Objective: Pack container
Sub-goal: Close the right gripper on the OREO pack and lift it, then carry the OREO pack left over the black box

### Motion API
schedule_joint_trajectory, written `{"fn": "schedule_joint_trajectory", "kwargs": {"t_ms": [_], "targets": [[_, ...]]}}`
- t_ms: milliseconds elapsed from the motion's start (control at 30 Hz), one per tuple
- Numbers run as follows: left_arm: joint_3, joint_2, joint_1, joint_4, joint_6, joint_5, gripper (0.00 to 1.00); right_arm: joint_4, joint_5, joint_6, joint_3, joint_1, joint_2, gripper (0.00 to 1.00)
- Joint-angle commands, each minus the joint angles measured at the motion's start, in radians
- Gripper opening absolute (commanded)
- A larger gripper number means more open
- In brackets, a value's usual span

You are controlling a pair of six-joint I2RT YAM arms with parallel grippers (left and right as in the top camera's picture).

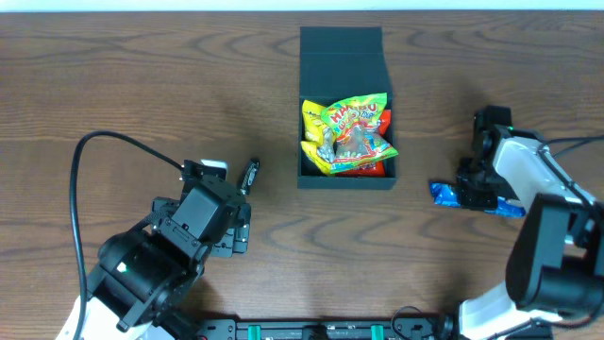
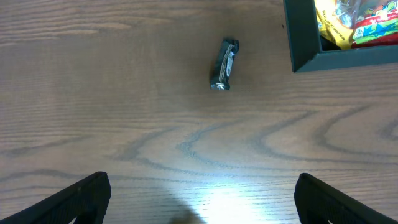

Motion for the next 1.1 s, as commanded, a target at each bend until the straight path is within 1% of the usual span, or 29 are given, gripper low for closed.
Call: {"fn": "schedule_joint_trajectory", "kwargs": {"t_ms": [0,67,167,333,367,467,567,633,767,900,967,1067], "targets": [[0.002,-0.004,0.002,-0.001,-0.004,-0.001,0.95,-0.001,0.017,-0.080,0.024,-0.006,-0.084,0.02],[0.002,-0.004,0.002,0.000,-0.004,-0.001,0.95,-0.001,0.017,-0.117,0.029,-0.005,-0.123,0.01],[0.002,-0.004,0.002,-0.001,-0.004,-0.001,0.95,-0.001,-0.004,-0.214,0.030,-0.004,-0.210,0.01],[0.002,-0.004,0.002,-0.005,-0.004,-0.001,0.95,-0.001,-0.114,-0.409,0.030,0.021,-0.325,0.02],[0.002,-0.004,0.002,-0.006,-0.004,-0.001,0.95,-0.001,-0.144,-0.466,0.030,0.037,-0.353,0.02],[0.002,-0.004,0.002,-0.007,-0.004,-0.001,0.95,0.000,-0.201,-0.575,0.030,0.085,-0.408,0.02],[0.002,-0.004,0.002,-0.007,-0.004,-0.001,0.95,0.003,-0.256,-0.695,0.047,0.184,-0.452,0.02],[0.002,-0.004,0.002,-0.007,-0.004,-0.001,0.95,0.003,-0.288,-0.777,0.080,0.272,-0.453,0.02],[0.002,-0.004,0.002,-0.007,-0.004,-0.001,0.95,0.003,-0.302,-0.890,0.154,0.431,-0.445,0.02],[0.002,-0.004,0.002,-0.007,-0.004,-0.001,0.95,0.003,-0.329,-0.943,0.218,0.511,-0.412,0.02],[0.002,-0.004,0.002,-0.007,-0.004,0.000,0.95,0.003,-0.351,-0.970,0.258,0.542,-0.368,0.02],[0.002,-0.004,0.002,-0.007,-0.004,0.000,0.95,0.000,-0.398,-1.046,0.316,0.565,-0.280,0.02]]}}
